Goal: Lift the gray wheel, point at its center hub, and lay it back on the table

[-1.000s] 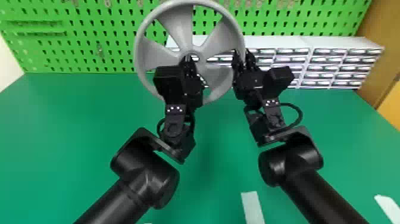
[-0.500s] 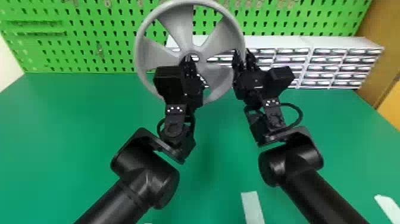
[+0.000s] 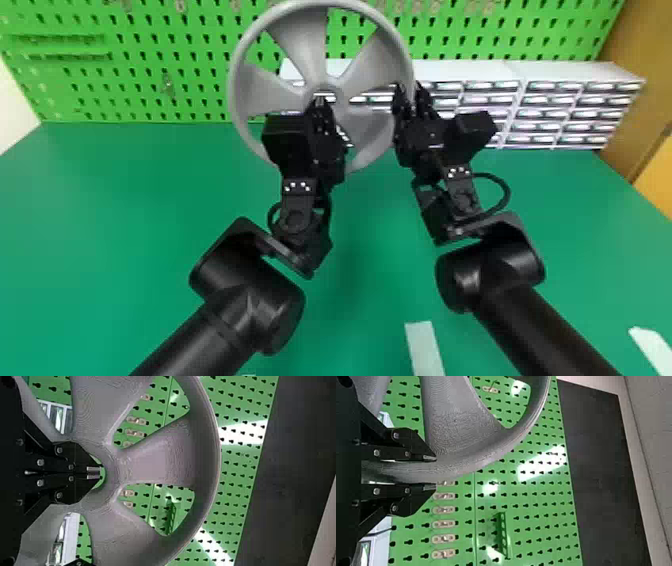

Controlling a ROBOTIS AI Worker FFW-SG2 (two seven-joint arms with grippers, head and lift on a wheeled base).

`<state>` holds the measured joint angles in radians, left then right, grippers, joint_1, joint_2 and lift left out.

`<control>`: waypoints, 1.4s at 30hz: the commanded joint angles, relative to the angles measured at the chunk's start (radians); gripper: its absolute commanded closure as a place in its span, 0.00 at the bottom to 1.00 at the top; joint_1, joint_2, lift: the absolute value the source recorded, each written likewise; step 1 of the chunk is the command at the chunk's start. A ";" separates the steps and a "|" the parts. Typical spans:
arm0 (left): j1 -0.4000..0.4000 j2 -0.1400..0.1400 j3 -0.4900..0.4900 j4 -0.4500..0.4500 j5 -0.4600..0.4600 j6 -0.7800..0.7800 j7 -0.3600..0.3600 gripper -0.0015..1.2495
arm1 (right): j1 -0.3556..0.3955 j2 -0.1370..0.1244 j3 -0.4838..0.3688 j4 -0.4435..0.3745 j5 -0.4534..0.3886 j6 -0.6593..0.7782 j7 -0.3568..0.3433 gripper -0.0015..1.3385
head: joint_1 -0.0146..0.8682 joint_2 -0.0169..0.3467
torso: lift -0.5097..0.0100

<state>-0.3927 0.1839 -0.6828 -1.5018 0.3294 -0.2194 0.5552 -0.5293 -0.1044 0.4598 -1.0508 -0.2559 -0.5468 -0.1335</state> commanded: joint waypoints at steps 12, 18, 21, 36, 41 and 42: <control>0.071 -0.011 -0.027 -0.083 -0.023 0.003 0.045 0.92 | 0.000 -0.001 -0.012 0.002 0.010 0.014 0.000 0.94 | 0.80 0.18 | 0.80; 0.120 -0.011 -0.034 -0.141 -0.046 0.017 0.069 0.92 | 0.000 -0.001 -0.015 0.003 0.012 0.018 0.000 0.94 | 0.80 0.18 | 0.80; 0.149 -0.011 -0.029 -0.169 -0.047 0.025 0.077 0.92 | 0.000 -0.001 -0.016 0.006 0.014 0.018 0.000 0.94 | 0.80 0.18 | 0.80; 0.293 0.017 0.045 -0.340 -0.090 0.094 0.107 0.92 | 0.000 -0.005 -0.033 0.011 0.029 0.030 0.000 0.94 | 0.80 0.18 | 0.80; 0.336 0.023 0.077 -0.393 -0.107 0.118 0.109 0.92 | 0.000 -0.005 -0.038 0.011 0.030 0.033 0.000 0.94 | 0.80 0.18 | 0.80; 0.344 0.023 0.086 -0.402 -0.110 0.126 0.109 0.92 | 0.000 -0.005 -0.039 0.011 0.030 0.033 0.000 0.94 | 0.80 0.18 | 0.80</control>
<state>-0.0805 0.2042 -0.6248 -1.8660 0.2317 -0.1153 0.6642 -0.5287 -0.1088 0.4241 -1.0401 -0.2259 -0.5165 -0.1335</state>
